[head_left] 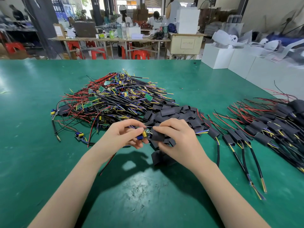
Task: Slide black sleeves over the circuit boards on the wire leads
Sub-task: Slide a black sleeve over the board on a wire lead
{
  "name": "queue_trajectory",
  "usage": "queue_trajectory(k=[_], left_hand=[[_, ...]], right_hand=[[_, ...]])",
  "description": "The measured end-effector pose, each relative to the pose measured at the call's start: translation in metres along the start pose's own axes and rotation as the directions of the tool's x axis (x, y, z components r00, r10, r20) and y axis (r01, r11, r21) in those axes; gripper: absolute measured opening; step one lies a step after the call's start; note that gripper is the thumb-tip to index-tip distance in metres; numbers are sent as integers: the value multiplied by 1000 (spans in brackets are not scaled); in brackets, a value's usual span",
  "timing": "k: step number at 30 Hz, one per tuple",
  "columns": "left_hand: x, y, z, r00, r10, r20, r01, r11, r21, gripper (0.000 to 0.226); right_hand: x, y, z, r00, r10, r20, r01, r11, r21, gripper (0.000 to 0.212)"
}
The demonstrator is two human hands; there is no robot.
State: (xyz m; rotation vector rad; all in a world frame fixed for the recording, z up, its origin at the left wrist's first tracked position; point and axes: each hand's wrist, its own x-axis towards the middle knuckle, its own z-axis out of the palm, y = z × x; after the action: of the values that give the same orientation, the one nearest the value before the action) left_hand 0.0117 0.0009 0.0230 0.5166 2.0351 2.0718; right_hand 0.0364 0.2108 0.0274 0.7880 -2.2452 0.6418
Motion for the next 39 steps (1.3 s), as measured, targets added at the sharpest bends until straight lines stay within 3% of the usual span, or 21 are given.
queue_trajectory(k=[3, 6, 14, 19, 23, 26, 31, 39], left_hand=[[1, -1, 0, 999, 11, 31, -10, 1000, -21, 10], [1, -4, 0, 999, 12, 51, -13, 1000, 3, 12], [3, -8, 2, 998, 0, 69, 0, 1000, 2, 28], [4, -8, 1, 999, -3, 33, 3, 1000, 14, 20], [3, -5, -4, 1000, 27, 9, -27, 1000, 3, 28], [4, -6, -5, 999, 33, 6, -33, 999, 0, 22], [7, -10, -4, 999, 41, 3, -41, 999, 10, 19], [7, -13, -3, 999, 25, 29, -25, 1000, 0, 19]], right_hand=[[0, -3, -2, 989, 148, 9, -148, 974, 173, 31], [2, -4, -2, 972, 227, 63, -235, 942, 238, 23], [2, -4, 0, 962, 245, 123, -271, 917, 292, 20], [1, -3, -1, 957, 252, 145, -288, 893, 347, 24], [0, 1, -5, 923, 311, 228, -384, 798, 464, 21], [1, 2, -6, 906, 335, 258, -421, 764, 489, 21], [0, 0, -4, 924, 348, 160, -383, 824, 417, 21], [0, 1, -3, 986, 158, 47, -164, 955, 248, 23]])
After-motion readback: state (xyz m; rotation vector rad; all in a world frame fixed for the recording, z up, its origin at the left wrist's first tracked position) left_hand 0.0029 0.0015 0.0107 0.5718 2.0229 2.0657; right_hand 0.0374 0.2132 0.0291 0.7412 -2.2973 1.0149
